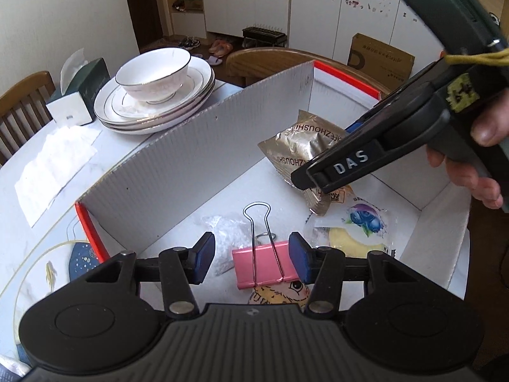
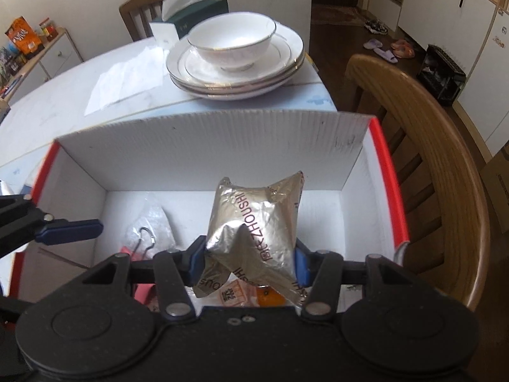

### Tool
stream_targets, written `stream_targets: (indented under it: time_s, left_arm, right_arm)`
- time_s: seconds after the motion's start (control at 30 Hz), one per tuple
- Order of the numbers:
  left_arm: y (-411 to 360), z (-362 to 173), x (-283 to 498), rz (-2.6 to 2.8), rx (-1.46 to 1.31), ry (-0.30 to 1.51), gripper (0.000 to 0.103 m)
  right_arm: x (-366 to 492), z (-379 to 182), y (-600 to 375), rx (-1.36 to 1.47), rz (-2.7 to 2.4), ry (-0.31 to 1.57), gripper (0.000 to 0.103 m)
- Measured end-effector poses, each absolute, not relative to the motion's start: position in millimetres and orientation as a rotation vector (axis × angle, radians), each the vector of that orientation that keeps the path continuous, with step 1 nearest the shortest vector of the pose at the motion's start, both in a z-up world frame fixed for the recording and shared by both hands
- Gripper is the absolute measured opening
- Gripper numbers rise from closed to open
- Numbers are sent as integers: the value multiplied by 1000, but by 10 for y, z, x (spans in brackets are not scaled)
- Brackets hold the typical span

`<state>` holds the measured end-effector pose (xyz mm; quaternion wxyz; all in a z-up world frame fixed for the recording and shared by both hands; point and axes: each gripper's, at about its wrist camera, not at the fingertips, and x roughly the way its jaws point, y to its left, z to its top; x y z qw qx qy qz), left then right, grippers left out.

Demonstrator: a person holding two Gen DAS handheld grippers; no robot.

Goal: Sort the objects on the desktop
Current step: 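Open the left tool to drop the clip while the right tool releases the packet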

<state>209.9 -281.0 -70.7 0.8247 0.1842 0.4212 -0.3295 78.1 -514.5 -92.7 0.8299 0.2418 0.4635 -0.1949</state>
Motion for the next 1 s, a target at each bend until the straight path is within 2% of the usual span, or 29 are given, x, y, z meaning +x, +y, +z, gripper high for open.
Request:
stream_targets:
  time_s: [0.5,0.6,0.73,1.0]
  left_arm:
    - [-2843,-780,2109,-693,387,920,50]
    - [-2832,-778,2096,-694,374,922,50]
    - [-2809,-768,2092,-694,348,918,50]
    - [-2751,-717,2038,-686,297,910,53]
  right_arm:
    - [864,-1112,-5156,563,-391,1061,54]
    - [858,-1106,-5160,560,-389,1069,57]
    - [852,-1080,-5150,538,-394,1065,66]
    - [743,-995,-5137,534,-381,1048,68]
